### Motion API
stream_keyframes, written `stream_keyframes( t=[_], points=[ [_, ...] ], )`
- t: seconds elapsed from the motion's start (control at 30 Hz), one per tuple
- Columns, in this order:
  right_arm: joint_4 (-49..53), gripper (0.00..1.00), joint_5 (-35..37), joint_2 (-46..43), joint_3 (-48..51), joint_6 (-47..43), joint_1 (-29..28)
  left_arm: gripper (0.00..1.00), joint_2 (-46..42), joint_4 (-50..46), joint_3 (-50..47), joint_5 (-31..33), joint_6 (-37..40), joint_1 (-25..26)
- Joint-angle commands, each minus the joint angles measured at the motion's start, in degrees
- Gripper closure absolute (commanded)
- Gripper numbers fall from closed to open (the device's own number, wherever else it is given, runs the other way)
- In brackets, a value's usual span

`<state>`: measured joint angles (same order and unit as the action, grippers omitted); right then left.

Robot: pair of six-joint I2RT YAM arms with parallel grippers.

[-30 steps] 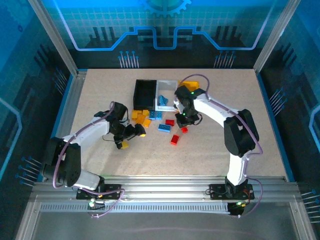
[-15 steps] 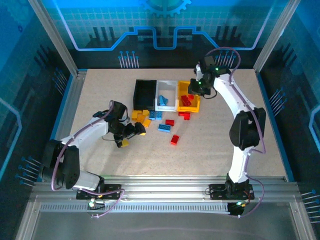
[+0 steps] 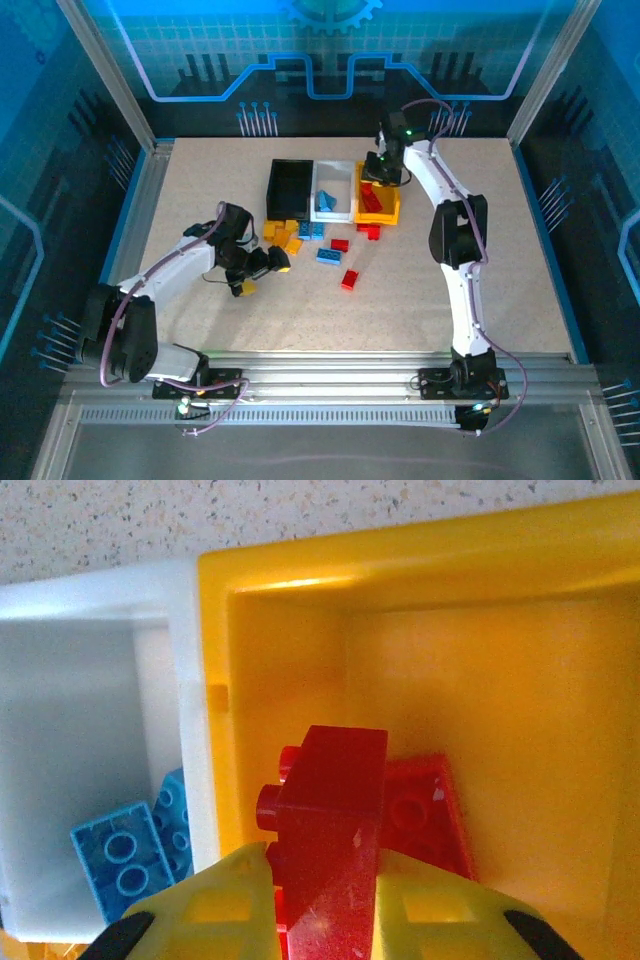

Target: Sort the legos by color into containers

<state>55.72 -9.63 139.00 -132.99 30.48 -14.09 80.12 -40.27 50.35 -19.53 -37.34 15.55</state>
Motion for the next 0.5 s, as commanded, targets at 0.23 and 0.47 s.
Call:
stream_keyframes(
  t=[0.23,0.47],
  points=[
    [1.7,0.69,-2.8,2.6,-4.6,2.0,0.6,0.01,2.4,-1.5,2.1,0.3,0.3,-0.1],
    [2.9,0.58,-1.6,0.2,-3.0,0.4,0.7,0.01,3.7,-0.9,3.2,-0.2,0.3,-0.1]
  ],
)
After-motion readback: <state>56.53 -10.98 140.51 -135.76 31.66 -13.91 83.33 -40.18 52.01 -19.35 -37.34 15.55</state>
